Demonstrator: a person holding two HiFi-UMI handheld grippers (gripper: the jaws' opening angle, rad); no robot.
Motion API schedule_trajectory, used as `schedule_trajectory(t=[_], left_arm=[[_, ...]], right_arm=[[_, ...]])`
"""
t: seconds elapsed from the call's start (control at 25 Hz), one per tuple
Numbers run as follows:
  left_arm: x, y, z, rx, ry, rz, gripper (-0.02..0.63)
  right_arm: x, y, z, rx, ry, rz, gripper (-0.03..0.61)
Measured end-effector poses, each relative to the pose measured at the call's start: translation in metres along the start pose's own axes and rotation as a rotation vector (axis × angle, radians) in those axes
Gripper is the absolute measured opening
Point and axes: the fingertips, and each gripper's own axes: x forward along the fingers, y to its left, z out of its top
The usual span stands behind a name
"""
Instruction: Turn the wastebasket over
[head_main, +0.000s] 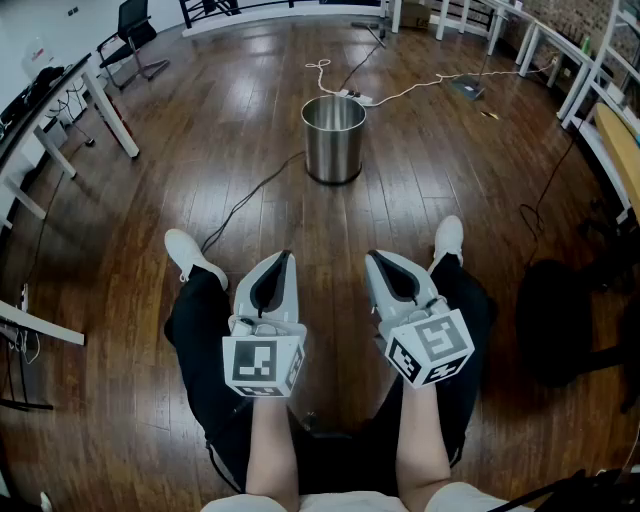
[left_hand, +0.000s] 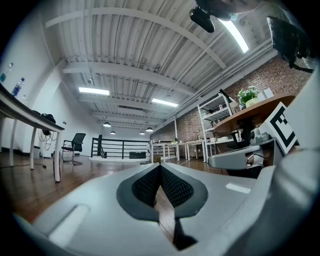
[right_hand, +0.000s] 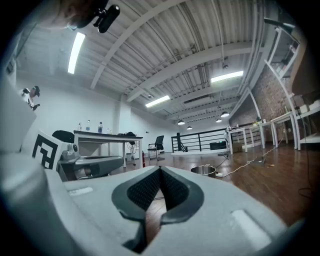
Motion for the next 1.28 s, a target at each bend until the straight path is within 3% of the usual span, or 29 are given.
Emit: schedule_trajectory(t=[0.24,0.4,0.56,0.76,1.0,1.28], left_arm=[[0.055,-0.015,-0.014,-0.038,0.032,-0.028,0.015],[0.079,-0.020,-0.032,-0.061,0.051,-0.045,0.015],[0.107,0.008,-0.038,-0.088,0.056,-0.010,0.015],[0.146,0.046,-0.042,-0.083,0.074,0.024,0.015],[0.201,0.061,-0.033,-0.034,0.055,-0.067,0.015],[0.285,0.110,-0.022,-0.034,0.016,-0.157,0.015]], right_arm=[[0.015,-0.056,-0.016,0.069,0.057,-0.056,-0.008],[0.030,-0.062,-0.023,0.102,0.063,-0.064,-0.008],[0.061,-0.074,-0.019,0.013,0.073,-0.075,-0.008],[0.110,-0.092,-0.006,0.032,0.061,-0.061,-0.008],[0.165,-0.117,-0.005,0.063,0.085,-0.073,-0.008],[0.248,-0.156,0.013,0.068,0.052,-0.116,-0.008]])
